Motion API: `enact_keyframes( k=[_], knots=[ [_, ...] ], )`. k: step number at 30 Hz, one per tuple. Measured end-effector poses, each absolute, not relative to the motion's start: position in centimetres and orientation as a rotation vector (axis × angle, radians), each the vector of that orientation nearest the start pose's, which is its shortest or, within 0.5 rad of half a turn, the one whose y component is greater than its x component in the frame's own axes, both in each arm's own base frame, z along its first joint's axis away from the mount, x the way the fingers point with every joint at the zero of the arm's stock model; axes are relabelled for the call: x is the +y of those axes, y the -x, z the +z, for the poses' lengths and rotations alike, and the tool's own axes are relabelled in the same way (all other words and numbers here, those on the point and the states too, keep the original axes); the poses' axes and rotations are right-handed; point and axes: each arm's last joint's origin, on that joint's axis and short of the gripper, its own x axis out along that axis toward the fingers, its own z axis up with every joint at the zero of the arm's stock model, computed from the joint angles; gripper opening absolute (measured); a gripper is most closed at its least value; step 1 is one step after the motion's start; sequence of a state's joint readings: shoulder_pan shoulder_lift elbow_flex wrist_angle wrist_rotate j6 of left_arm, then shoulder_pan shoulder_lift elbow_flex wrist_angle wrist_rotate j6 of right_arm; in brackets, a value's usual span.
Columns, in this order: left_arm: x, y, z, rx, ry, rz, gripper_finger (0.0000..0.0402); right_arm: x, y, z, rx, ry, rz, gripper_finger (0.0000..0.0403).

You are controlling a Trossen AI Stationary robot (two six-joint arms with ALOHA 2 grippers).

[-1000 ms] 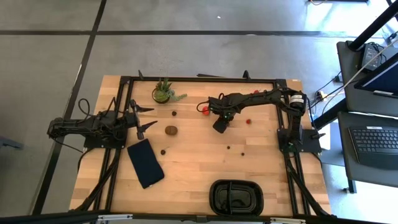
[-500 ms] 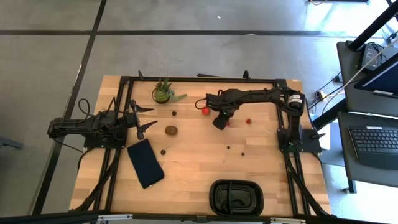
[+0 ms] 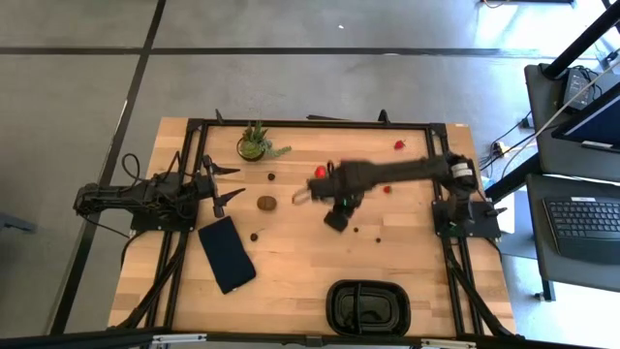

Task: Pick and placing Produce into tupperware
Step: Put the blackberry into the black container

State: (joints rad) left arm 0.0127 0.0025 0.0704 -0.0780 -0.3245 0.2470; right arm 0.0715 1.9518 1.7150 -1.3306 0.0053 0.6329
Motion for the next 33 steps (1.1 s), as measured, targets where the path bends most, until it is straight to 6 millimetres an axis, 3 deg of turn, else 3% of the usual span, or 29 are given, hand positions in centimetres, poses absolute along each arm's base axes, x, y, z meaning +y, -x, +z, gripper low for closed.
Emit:
enact_keyframes(
  k=[8, 15, 19, 26, 33],
  knots=[
    [1.0, -9.1, 17.9, 0.055, -0.246, 0.334, 0.0265, 14.8, -35.5, 26.0, 1.396, -0.586, -0.426, 0.0113],
    [1.0, -9.1, 18.0, 0.053, -0.246, 0.334, 0.0265, 21.8, -35.4, 25.1, 1.201, -0.657, -0.302, 0.0112],
    [1.0, -9.1, 18.0, 0.05, -0.246, 0.334, 0.0265, 23.6, -35.7, 23.3, 1.192, -0.66, -0.291, 0.0112],
    [1.0, -9.1, 18.0, 0.051, -0.246, 0.334, 0.0265, 24.9, -35.3, 19.5, 1.334, -0.672, -0.395, 0.0113],
    [1.0, -9.1, 18.0, 0.051, -0.246, 0.334, 0.0265, 25.2, -35.4, 18.5, 1.356, -0.649, -0.393, 0.0121]
  ],
)
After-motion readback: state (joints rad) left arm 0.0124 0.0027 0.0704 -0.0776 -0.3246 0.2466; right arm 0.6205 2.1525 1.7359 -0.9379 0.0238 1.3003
